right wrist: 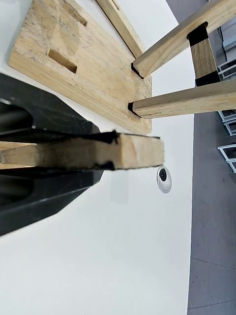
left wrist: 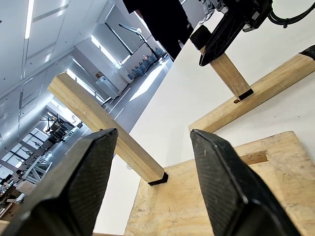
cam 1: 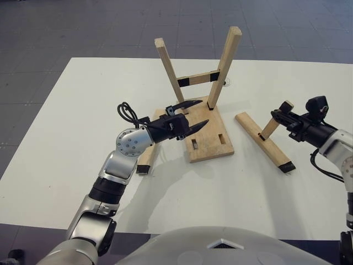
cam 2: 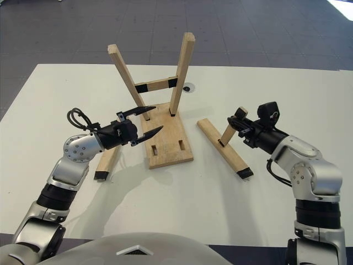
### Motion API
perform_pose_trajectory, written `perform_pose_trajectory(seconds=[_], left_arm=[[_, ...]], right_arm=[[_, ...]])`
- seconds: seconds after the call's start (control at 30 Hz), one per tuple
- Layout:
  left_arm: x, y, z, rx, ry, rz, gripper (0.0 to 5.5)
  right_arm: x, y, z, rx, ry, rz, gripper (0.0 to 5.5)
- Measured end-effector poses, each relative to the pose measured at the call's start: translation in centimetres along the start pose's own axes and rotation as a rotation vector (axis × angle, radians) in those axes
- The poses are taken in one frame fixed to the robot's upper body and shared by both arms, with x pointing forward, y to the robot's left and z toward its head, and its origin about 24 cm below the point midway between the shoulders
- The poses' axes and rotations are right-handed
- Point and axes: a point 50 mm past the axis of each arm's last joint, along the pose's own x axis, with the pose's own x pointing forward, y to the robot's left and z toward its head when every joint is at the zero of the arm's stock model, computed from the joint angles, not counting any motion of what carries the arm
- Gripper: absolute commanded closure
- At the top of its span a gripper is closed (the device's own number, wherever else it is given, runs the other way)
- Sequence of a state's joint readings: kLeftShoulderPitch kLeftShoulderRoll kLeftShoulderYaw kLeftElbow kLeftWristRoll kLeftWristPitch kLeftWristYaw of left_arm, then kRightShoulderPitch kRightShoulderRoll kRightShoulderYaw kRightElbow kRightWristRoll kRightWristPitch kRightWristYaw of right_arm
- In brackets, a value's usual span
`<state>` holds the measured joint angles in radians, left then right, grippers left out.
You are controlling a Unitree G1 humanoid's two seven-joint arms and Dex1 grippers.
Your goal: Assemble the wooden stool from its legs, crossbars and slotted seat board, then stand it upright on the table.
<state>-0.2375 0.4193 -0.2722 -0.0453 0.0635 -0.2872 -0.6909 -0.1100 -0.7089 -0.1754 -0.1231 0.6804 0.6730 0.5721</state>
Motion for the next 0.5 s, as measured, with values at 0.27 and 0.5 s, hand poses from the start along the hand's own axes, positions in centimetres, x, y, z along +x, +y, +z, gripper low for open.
perform_pose_trajectory(seconds=[0.27,0.5], left_arm=[[-0.1,-0.2,-0.1,-0.007,0.005,-0.003,2.77],[-0.1,-0.3,-0.1,-0.008,0.005,-0.010,2.77]], right_arm=[[1.7,-0.4,-0.3,-0.020,0.028,0.018,5.10],[2.9,-0.5,-1.1,-0.082,0.013,0.008,5.10]])
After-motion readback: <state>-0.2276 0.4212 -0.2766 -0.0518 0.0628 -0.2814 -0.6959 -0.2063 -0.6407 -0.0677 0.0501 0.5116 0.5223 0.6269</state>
